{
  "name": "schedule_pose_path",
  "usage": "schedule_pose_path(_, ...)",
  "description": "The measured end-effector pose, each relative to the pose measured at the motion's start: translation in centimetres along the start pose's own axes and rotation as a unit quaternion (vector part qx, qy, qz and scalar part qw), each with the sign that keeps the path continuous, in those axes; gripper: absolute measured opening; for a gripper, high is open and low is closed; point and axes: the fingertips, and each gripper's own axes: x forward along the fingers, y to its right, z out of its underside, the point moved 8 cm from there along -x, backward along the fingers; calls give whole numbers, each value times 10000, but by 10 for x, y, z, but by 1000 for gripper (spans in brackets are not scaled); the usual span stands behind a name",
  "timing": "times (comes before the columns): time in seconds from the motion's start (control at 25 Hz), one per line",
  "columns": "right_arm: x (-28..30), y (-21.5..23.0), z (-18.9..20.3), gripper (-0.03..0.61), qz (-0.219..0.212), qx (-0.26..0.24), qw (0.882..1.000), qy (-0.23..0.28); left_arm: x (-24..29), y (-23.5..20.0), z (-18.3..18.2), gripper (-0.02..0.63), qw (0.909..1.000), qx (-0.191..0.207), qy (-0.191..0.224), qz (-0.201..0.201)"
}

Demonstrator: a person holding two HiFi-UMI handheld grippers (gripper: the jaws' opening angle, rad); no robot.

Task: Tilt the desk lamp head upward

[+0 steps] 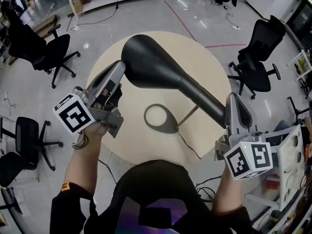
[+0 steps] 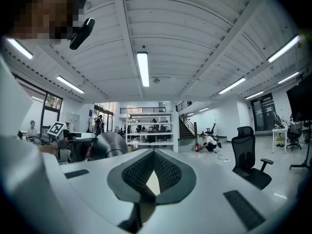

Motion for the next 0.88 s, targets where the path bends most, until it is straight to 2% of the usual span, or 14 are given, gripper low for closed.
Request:
schedule_pose_path(0.16, -8, 1, 12, 9, -12, -10, 10000, 0, 2, 13, -2, 75, 9998, 108, 70, 143)
schedule_pose_path(0.4, 4, -7, 9, 9, 13, -86, 9999, -140, 18, 29, -39, 71, 9986, 240, 183, 424)
schedule_pose_path(0.56, 4, -8, 15, 9, 70, -111, 9996, -249, 23, 38, -46, 67, 9980, 102, 311, 535)
schedule_pose_path(0.88, 5, -7, 23, 9, 207, -197, 9988, -396, 37, 65, -60, 64, 9947, 347, 323, 913)
